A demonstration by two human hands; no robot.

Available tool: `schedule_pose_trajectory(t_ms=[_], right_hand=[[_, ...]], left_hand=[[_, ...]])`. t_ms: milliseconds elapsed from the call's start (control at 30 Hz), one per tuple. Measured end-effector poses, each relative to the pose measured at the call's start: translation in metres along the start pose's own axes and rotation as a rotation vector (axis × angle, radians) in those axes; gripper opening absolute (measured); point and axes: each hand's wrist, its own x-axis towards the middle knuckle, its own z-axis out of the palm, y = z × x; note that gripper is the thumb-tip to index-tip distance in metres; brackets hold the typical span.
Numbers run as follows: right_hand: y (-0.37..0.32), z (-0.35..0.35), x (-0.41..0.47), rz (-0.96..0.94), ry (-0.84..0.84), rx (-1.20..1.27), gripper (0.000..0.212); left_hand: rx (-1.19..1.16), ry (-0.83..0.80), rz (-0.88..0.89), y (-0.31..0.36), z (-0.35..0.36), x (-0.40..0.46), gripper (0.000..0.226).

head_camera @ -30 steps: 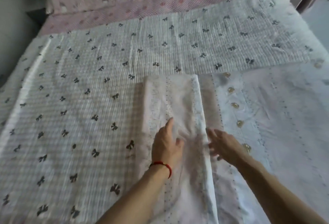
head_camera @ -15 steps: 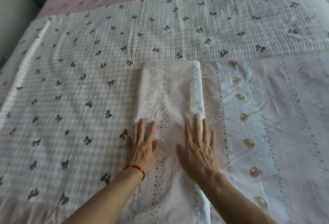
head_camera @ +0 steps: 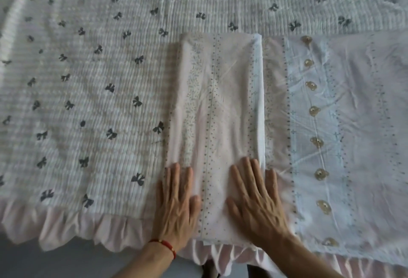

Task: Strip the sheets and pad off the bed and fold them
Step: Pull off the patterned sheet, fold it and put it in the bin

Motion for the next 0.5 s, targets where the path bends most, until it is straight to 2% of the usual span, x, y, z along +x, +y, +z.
schedule_pose_trajectory(t_ms=[100, 233, 400, 500], right_hand=[[0.005, -0.007, 0.030, 0.046, 0.008, -0.018, 0.081], [0.026, -0.018, 0.103, 0.163, 0.020, -0.032, 0.084], [0.034, -0.010, 0.136, 0.263, 0.094, 0.026, 0.081], [0.036, 0.000, 0.139, 0.283, 0.120, 0.011, 0.082]], left_hand=[[0.032, -0.022, 0.055, -0.013, -0.014, 0.036, 0.072], [0.048, -0.062, 0.128, -0.034, -0.041, 0.157, 0.072], [0.055, -0.144, 0.027, -0.023, -0.088, 0.293, 0.072], [-0.124, -0.053, -0.042, -0.011, -0.096, 0.314, 0.066]])
